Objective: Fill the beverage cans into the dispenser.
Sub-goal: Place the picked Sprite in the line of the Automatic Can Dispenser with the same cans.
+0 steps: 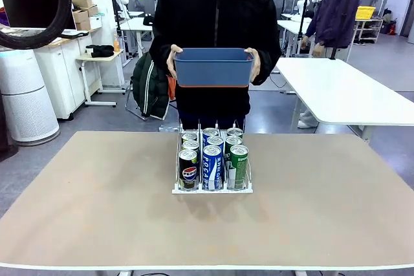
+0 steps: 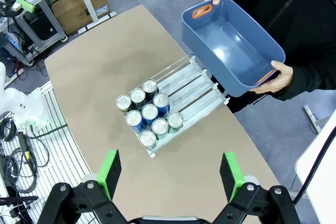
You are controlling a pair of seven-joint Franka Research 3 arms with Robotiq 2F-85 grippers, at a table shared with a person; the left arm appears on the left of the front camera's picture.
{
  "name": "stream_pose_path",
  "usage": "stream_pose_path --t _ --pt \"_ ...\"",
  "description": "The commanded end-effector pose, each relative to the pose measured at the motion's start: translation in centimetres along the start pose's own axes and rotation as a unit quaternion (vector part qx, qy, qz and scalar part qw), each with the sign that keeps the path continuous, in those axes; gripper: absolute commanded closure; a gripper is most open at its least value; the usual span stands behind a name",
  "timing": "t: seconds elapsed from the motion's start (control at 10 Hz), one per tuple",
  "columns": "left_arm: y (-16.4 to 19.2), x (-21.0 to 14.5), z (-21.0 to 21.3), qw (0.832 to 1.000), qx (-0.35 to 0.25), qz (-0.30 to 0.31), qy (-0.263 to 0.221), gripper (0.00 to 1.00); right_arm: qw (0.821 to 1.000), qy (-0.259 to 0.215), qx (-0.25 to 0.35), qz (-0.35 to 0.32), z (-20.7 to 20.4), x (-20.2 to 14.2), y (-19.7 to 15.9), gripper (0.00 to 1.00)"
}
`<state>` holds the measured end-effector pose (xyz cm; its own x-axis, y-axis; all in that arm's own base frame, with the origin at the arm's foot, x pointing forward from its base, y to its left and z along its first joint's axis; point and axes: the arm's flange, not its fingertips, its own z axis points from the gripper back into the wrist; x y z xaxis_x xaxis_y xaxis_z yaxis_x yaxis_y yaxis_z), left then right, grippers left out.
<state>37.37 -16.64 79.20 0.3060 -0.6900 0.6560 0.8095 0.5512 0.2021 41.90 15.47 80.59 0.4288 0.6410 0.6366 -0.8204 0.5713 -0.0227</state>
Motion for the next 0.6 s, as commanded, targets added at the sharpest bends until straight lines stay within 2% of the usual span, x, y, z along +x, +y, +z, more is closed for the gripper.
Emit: stream_pose_path --t 0.0,0.5 --pt "0.03 -0.03 0.02 1.0 -0.004 0.003 -0.004 0.0 1.0 0.005 -0.007 0.0 0.05 -0.04 0.02 0.0" --pt "0.03 -0.03 0.02 1.0 -0.004 0.003 -0.004 0.0 1.0 0.005 -0.007 0.0 0.05 -0.04 0.02 0.0"
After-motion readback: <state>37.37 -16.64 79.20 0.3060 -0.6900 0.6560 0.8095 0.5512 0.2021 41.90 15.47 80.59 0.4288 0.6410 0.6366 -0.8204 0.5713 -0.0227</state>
